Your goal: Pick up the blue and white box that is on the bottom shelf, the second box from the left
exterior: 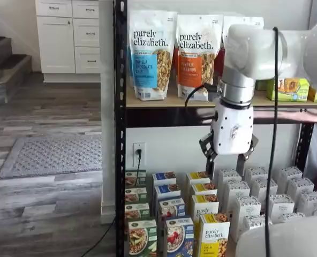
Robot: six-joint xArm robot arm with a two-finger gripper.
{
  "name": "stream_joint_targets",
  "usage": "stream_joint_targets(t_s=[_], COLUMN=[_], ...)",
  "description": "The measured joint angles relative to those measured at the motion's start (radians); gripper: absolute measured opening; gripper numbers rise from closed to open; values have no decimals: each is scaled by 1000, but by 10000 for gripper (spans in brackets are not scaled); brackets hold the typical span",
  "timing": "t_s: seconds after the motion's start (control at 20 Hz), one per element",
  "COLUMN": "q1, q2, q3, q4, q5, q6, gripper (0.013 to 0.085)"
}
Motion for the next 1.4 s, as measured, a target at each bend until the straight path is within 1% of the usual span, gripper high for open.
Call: stream_joint_targets(t_s=[0.25,0.45,0.6,0.9,1.1,1.3,1.4], q1=[14,26,26,33,37,31,32], q2=[29,74,106,180,251,327,371], q3=[66,100,122,158,169,173,172], q4=[15,23,33,23,-4,11,6], q5=[-116,-191,-250,-383,-479,-573,-621], q6=[9,16,11,17,35,18,21], gripper=[850,850,850,850,850,850,850])
